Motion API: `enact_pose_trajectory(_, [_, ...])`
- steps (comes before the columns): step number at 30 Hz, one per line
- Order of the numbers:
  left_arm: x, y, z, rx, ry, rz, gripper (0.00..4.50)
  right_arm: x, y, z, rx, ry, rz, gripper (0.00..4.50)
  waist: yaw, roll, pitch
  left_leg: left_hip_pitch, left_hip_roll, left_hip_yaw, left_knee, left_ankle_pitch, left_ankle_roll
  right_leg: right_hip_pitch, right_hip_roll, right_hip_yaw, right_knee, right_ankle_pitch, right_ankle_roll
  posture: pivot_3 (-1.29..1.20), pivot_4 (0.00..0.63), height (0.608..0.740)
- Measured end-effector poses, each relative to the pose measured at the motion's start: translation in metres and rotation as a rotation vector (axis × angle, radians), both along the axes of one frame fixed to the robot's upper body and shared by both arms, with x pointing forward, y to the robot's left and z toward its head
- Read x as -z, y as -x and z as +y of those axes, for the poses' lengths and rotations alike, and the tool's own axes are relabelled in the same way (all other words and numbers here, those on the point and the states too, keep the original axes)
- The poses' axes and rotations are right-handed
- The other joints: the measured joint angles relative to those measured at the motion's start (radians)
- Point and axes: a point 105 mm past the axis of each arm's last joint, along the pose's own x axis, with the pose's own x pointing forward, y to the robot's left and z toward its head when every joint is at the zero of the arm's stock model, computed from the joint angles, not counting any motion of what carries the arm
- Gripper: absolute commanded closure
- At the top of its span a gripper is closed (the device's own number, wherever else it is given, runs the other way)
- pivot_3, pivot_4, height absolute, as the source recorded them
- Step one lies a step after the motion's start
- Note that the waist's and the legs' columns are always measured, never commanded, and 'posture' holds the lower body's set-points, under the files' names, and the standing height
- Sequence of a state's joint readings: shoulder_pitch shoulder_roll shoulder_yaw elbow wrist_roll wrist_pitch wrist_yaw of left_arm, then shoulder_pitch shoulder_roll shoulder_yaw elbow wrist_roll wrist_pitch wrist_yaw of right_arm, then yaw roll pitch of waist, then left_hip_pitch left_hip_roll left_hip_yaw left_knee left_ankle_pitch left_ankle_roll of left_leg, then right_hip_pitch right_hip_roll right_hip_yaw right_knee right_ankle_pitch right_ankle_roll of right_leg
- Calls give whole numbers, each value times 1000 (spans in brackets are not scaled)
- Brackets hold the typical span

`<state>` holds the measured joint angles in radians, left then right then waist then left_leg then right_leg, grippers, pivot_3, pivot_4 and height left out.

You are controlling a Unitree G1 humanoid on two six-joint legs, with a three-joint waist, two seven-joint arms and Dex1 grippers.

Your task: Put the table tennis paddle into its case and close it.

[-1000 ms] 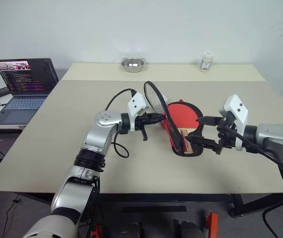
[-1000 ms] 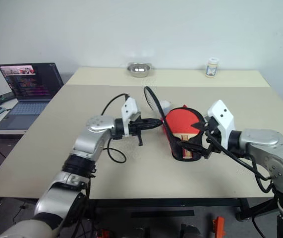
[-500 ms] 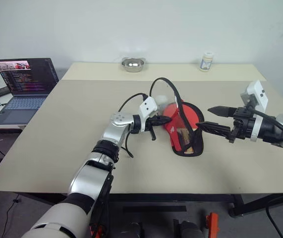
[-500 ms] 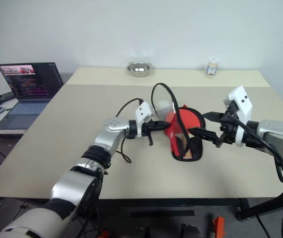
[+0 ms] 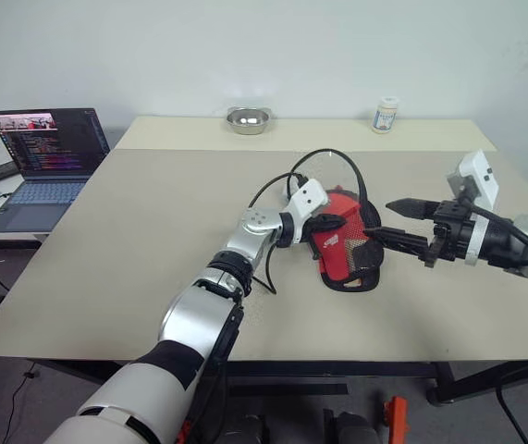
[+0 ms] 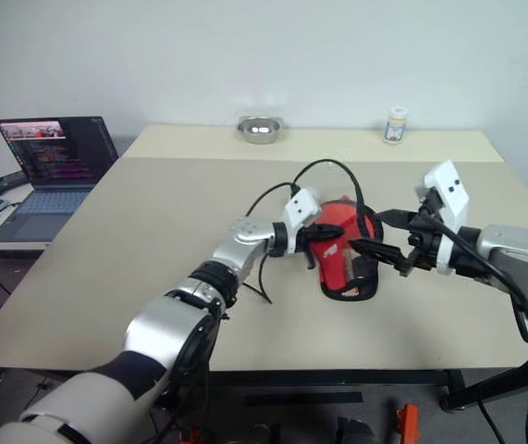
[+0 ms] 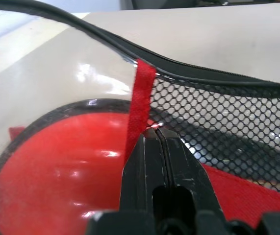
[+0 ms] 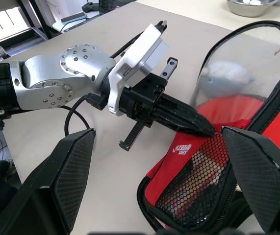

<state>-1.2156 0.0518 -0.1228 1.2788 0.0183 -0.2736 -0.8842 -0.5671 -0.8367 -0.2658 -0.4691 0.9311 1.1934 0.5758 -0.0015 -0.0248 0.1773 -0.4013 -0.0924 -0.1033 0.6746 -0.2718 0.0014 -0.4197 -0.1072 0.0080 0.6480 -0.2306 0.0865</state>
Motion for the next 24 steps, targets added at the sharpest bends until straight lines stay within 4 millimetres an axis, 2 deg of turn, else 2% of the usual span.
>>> enact_pose_trajectory(5, [0,-2,-2,-20,-5,-13,4484,-1,-7,-4,55,11,-25,0,-1,0,0,0,0,0,0,0,0,0,0,0,0,0,0,0,150,740])
enact_pose_trajectory(9, [-3,-3,3,-24,14,-19,4484,4,-34,-17,203,-20,-25,0,-2,0,0,0,0,1,1,0,0,0,0,1,2,0,0,0,150,740])
enact_pose_trajectory(12, [-6,-2,7,-6,41,-9,4484,19,-48,-19,253,-45,32,0,-1,0,0,0,0,1,1,0,0,0,0,1,1,0,0,0,150,740])
enact_pose_trajectory(16, [-9,-5,18,-26,78,3,4484,34,-67,-16,284,-83,90,0,-5,0,0,0,0,2,1,1,-2,-1,0,2,2,0,0,0,150,740])
enact_pose_trajectory(20, [-7,-6,22,-37,87,11,4484,35,-90,-10,296,-165,115,0,-7,0,0,0,0,2,1,1,-2,-1,0,2,2,0,0,0,150,740])
enact_pose_trajectory(24, [-7,-7,23,-38,89,9,4484,40,-103,2,263,-196,150,0,-8,0,0,0,0,2,1,1,-3,-1,0,2,1,0,0,0,150,740])
